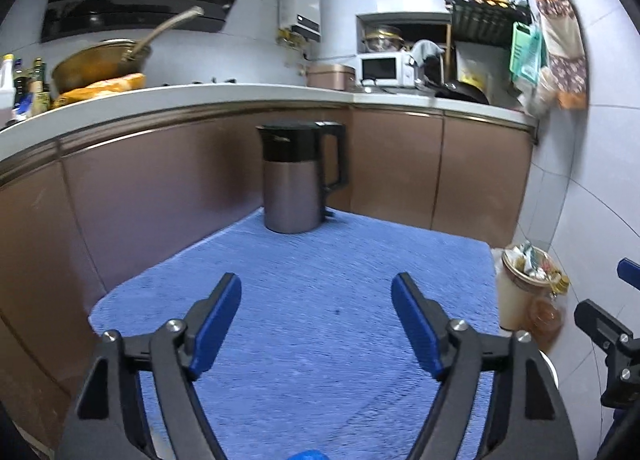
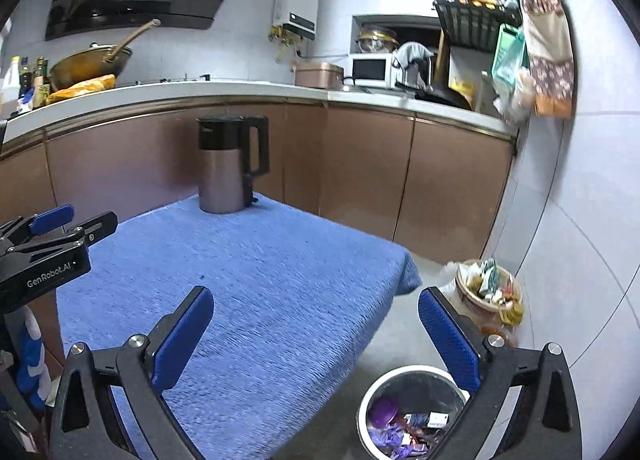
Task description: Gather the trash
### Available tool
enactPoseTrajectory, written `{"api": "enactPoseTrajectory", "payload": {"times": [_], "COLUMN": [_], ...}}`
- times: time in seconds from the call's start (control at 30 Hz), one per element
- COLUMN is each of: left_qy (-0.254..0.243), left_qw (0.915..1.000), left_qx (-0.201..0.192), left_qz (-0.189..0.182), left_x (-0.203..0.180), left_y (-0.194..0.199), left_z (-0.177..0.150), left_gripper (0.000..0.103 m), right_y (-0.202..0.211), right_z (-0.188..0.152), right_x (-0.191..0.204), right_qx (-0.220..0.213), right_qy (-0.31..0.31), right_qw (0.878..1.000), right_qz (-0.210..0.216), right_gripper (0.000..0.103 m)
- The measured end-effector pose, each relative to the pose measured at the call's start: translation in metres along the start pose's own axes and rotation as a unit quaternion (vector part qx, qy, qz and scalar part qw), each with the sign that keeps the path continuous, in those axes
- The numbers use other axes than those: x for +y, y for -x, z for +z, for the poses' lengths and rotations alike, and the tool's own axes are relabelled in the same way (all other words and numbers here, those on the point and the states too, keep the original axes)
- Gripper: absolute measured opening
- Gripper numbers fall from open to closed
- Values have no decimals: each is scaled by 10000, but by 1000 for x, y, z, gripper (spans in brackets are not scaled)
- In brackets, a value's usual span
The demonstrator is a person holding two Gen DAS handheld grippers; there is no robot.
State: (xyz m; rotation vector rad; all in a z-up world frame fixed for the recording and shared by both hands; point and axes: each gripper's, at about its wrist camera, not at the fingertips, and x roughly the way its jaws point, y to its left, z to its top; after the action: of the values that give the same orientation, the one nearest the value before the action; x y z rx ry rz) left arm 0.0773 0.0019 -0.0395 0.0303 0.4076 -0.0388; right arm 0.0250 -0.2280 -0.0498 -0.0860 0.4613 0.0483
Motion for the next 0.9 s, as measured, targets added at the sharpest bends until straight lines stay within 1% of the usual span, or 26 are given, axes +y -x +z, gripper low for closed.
{"api": "enactPoseTrajectory", "payload": {"times": [0.1, 0.17, 0.33, 0.63, 0.9], "left_qy": [44, 61, 127, 106, 100], "left_qw": [9999, 9997, 9996, 9992, 9993], "left_qx": [-120, -161, -255, -380, -362], "left_qz": [94, 144, 60, 22, -17], "left_x": [7, 8, 7, -3, -9], "left_y": [11, 17, 29, 42, 42], "left_z": [-1, -1, 0, 3, 2], "left_gripper": [83, 83, 84, 84, 84], "right_y": [6, 12, 23, 35, 35], "right_z": [2, 3, 3, -1, -5], "right_x": [7, 12, 17, 7, -5], "right_qx": [-87, -146, -268, -434, -419], "right_qy": [40, 40, 114, 45, -148], "right_qw": [10000, 9999, 9994, 9981, 9975], "right_qz": [-26, -49, -191, -433, -545], "right_gripper": [103, 103, 103, 103, 103]}}
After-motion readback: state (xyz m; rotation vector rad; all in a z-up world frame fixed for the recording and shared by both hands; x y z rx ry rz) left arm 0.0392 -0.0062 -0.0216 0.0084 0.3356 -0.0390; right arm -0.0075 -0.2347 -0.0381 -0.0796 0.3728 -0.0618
